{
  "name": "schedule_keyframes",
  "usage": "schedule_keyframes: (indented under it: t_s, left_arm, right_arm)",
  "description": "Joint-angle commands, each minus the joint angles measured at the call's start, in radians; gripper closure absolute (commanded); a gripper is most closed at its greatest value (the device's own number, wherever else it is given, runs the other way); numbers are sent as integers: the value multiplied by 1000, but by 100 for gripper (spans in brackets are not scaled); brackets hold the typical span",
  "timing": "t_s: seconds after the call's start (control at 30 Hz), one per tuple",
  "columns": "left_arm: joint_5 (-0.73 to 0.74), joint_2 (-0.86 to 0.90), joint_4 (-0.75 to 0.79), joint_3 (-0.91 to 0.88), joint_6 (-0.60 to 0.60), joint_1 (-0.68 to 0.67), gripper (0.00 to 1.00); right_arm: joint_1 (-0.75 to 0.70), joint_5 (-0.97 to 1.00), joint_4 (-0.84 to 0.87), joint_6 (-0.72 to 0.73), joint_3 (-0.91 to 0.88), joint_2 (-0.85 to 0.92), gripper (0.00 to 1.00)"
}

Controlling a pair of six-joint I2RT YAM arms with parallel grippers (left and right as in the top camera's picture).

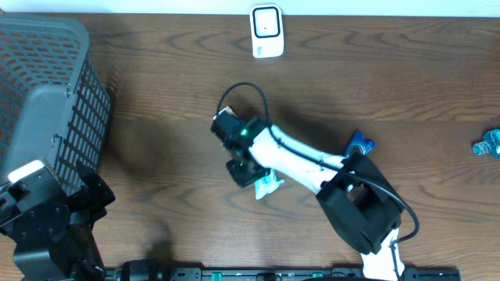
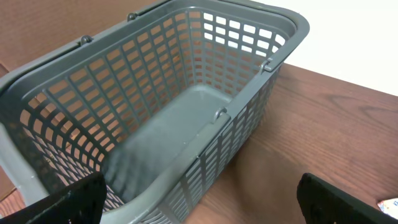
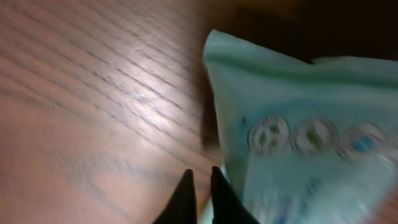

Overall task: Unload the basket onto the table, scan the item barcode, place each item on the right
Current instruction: 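Grasp the mint-green wipes pack with the right gripper and lift it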

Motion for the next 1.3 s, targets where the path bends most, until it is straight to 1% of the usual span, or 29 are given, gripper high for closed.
schedule_keyframes:
  t_s: [0.0, 0.03, 0.07, 0.17, 0.23, 0.27, 0.3, 0.37, 0.4, 0.47, 0.6, 0.67, 0.7, 0.73, 0.77, 0.87, 0.9, 0.93, 0.97, 1.0, 1.07, 1.13, 1.17, 1.2, 1.27]
  left_arm:
    - [-3, 0, -3, -3, -5, 4, 2]
    - [-3, 0, -3, -3, -5, 4, 2]
    - [-3, 0, -3, -3, -5, 4, 2]
    - [-3, 0, -3, -3, -5, 4, 2]
    - [-3, 0, -3, -3, -5, 4, 2]
    - [-3, 0, -3, -3, -5, 4, 2]
    - [-3, 0, -3, -3, -5, 4, 2]
    - [-3, 0, -3, -3, -5, 4, 2]
    - [-3, 0, -3, -3, -5, 4, 2]
    - [-3, 0, -3, -3, -5, 4, 2]
    - [-3, 0, -3, -3, -5, 4, 2]
    - [-3, 0, -3, -3, -5, 4, 2]
    - [-3, 0, -3, -3, -5, 4, 2]
    - [-3, 0, -3, -3, -5, 4, 2]
    - [-3, 0, -3, -3, -5, 4, 2]
    - [-3, 0, -3, -3, -5, 4, 2]
    - [-3, 0, -3, -3, -5, 4, 2]
    - [-3, 0, -3, -3, -5, 4, 2]
    - [-3, 0, -3, -3, -5, 4, 3]
    - [-3, 0, -3, -3, -5, 4, 2]
    - [-3, 0, -3, -3, -5, 4, 2]
    - [-3, 0, -3, -3, -5, 4, 2]
    - [-3, 0, -3, -3, -5, 4, 2]
    - [-3, 0, -3, -3, -5, 4, 2]
    - [-3, 0, -3, -3, -5, 4, 2]
  right_arm:
    - [-2, 18, -122, -79, 140, 3, 56]
    - [-2, 18, -159, -77, 170, 3, 21]
    - [-1, 17, -205, -74, 208, 3, 1]
    - [-3, 40, -312, -52, 290, 3, 1]
    - [-6, 92, -322, 46, 286, 3, 1]
    - [-7, 158, -304, 143, 249, 8, 1]
    - [-7, 190, -290, 179, 226, 8, 1]
    - [3, 224, -243, 230, 158, 8, 14]
    - [13, 235, -214, 230, 130, 8, 17]
    - [35, 286, -178, 230, 92, 8, 18]
    - [76, 417, -124, 227, 14, 9, 14]
    - [86, 428, -89, 207, -24, 9, 15]
    - [88, 429, -74, 199, -42, 9, 18]
    - [88, 445, -62, 200, -61, 9, 25]
    - [88, 469, -60, 203, -71, 9, 37]
    - [88, 571, -60, 240, -91, 9, 57]
    - [88, 614, -61, 253, -95, 9, 67]
    - [88, 700, -60, 276, -98, 9, 88]
    - [88, 735, -60, 283, -98, 9, 96]
    - [88, 766, -60, 287, -98, 9, 99]
    - [89, 813, -63, 286, -98, 9, 99]
    - [91, 813, -76, 282, -92, 8, 99]
    - [91, 780, -92, 270, -80, 8, 99]
    - [89, 709, -108, 229, -61, 8, 99]
    - [77, 496, -138, 84, -11, 8, 99]
